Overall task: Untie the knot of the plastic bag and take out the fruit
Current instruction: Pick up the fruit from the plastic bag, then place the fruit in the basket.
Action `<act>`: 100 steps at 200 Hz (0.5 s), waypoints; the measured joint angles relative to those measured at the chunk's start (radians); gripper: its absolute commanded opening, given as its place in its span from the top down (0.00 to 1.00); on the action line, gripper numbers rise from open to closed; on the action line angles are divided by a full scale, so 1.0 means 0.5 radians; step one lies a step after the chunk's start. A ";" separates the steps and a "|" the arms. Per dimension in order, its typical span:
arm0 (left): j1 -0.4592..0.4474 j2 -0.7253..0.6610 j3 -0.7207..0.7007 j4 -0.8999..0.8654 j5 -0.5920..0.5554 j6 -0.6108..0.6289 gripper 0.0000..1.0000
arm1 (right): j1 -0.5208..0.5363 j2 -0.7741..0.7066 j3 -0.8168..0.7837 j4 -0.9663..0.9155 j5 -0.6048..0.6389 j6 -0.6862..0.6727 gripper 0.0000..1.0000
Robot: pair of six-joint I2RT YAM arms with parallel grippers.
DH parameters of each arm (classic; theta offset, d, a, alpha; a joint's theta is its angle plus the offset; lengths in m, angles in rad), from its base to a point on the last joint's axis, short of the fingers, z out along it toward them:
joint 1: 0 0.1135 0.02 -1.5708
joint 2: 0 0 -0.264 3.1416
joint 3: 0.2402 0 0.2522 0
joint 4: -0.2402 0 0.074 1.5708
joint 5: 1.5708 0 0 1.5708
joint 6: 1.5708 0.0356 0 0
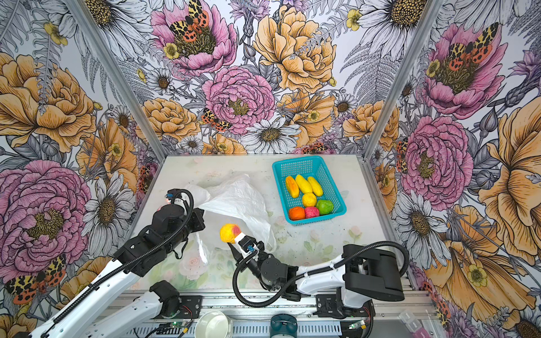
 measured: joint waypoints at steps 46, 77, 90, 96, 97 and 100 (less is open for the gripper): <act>0.001 0.076 0.000 0.000 0.080 -0.048 1.00 | -0.004 -0.517 -0.207 -0.053 0.204 -0.055 0.67; -0.126 0.131 -0.012 0.079 0.208 -0.182 1.00 | -0.150 -0.866 -0.233 -0.367 0.435 -0.001 0.68; -0.246 0.182 -0.012 0.128 0.202 -0.210 1.00 | -0.312 -0.987 -0.204 -0.648 0.484 0.121 0.69; -0.292 0.221 -0.011 0.154 0.194 -0.211 1.00 | -0.416 -1.032 -0.177 -0.795 0.494 0.198 0.69; -0.297 0.225 -0.011 0.156 0.192 -0.211 1.00 | -0.439 -1.041 -0.170 -0.831 0.494 0.217 0.69; -0.314 0.250 -0.011 0.171 0.190 -0.211 1.00 | -0.492 -1.058 -0.156 -0.894 0.490 0.260 0.69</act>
